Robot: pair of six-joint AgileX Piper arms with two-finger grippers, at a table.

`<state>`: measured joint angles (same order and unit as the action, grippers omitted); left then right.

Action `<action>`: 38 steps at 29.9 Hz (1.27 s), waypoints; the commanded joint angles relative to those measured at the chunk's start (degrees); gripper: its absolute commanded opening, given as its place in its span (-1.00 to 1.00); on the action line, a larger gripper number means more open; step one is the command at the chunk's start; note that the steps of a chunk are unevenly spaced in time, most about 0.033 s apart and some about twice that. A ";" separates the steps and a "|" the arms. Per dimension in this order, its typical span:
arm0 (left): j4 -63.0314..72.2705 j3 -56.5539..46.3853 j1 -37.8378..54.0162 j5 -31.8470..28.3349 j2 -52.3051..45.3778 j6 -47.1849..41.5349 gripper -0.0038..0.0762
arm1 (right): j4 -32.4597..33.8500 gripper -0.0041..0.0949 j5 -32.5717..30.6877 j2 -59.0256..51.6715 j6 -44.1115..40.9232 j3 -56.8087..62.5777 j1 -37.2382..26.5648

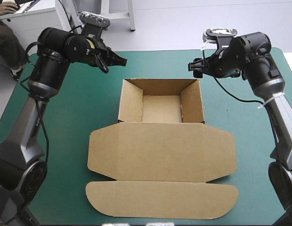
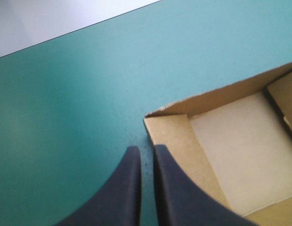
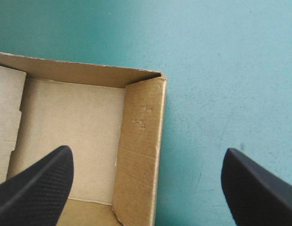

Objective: Fold the box

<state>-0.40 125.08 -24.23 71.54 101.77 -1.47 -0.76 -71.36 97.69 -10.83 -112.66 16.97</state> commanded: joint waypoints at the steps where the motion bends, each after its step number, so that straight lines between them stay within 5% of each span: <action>1: -2.54 -6.79 -0.18 2.09 -8.07 1.12 -0.90 | -1.33 0.67 -0.49 -3.90 0.75 -1.69 -0.16; 11: -7.48 -39.76 -0.18 1.42 -37.23 -0.64 -0.90 | -0.21 0.67 -0.06 -7.09 2.01 8.37 -0.16; 25: -7.11 -74.38 -0.18 -7.77 -82.87 -2.78 -0.90 | -1.31 0.66 3.89 4.45 0.51 10.80 -0.16; 38: -6.02 -83.26 -0.18 -10.68 -88.73 -3.77 -0.93 | -5.46 0.66 6.03 13.89 0.15 10.80 -0.06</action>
<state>-6.58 41.88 -24.23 65.94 12.09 -4.94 -4.84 -67.16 114.07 -10.63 -100.50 16.97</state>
